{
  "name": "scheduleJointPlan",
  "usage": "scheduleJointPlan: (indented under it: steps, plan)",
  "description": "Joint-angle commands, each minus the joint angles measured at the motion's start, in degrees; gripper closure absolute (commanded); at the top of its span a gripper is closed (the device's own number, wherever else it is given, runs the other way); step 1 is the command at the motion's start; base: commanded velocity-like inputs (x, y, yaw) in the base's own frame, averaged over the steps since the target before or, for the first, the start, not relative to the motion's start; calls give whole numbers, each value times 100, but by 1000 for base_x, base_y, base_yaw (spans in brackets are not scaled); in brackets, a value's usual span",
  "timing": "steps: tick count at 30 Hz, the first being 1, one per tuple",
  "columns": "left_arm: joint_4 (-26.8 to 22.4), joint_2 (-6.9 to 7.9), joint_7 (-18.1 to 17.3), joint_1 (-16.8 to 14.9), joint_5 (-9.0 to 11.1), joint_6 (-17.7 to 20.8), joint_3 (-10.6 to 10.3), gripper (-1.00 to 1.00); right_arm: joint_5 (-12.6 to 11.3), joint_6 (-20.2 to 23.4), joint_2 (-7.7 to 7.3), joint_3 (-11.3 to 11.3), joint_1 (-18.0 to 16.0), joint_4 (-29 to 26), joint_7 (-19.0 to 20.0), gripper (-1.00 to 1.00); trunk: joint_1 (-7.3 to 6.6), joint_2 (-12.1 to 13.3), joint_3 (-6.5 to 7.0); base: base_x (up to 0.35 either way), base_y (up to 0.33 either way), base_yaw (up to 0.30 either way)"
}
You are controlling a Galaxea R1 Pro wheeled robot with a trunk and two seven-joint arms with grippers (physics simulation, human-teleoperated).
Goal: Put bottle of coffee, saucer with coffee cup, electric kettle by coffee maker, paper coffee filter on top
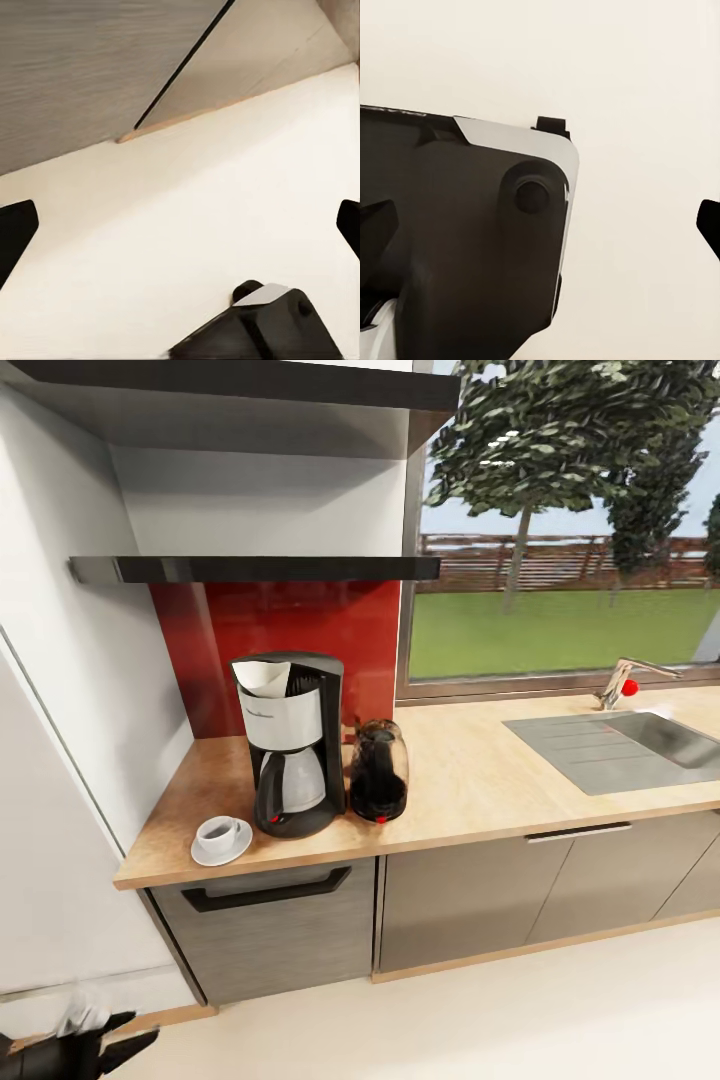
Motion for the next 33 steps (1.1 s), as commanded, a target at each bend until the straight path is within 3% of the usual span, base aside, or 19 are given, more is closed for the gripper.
scheduleJointPlan:
  steps: [1, 7, 9, 15, 16, 20, 22, 25, 26, 29, 33]
  plan:
    - [201, -2, 257, 62, -79, -85, 21, -100, -60, 30, -2, 48, -1, -12, 15, -100, 1, -7, -8, 0, 0, 0]
    - [1814, -8, 2212, 295, -421, -950, -12, -100, -64, 29, 1, 48, -1, -18, 12, -100, 1, -7, -8, 0, 0, 0]
    - [2302, -9, 2760, 305, -572, -1060, -17, -100, -66, 29, -1, 46, -1, -15, 7, -100, 1, -7, -8, 0, 0, 0]
    - [3936, -24, 5204, 317, -1100, -1307, -30, -100, -68, 37, 2, 38, -1, -10, -27, -100, 1, -7, -8, 0, 0, 0]
    - [4038, -24, 5417, 317, -1130, -1310, -31, -100, -68, 38, 2, 36, -1, -10, -28, -100, 1, -7, -8, 0, 0, 0]
    - [4697, -29, 7030, 326, -1369, -1292, -38, -100, -68, 39, 7, 19, -1, -12, -35, -100, 1, -7, -8, 0, 0, 0]
    - [4918, -52, 7575, 330, -1407, -1282, -39, -100, -68, 41, 10, 16, -1, -11, -39, -100, 1, -7, -8, 0, 0, 0]
    - [5205, -249, 8576, 348, -1438, -1268, -39, -100, -68, 40, 13, 14, -1, -3, -97, -100, 1, -7, -8, 0, 0, 0]
    - [5227, -295, 8745, 360, -1439, -1264, -39, -100, -68, 39, 13, 13, -1, 1, -135, -100, 1, -7, -8, 0, 0, 0]
    - [5297, -560, 9642, 418, -1445, -1201, -39, -100, -73, 44, 7, 17, -1, 22, -536, -100, 1, -7, -8, 0, 0, 0]
    - [5318, -805, 10061, 435, -1446, -1072, -39, -100, -66, 46, 63, 37, -1, 38, -766, -100, 1, -7, -8, 0, 0, 0]
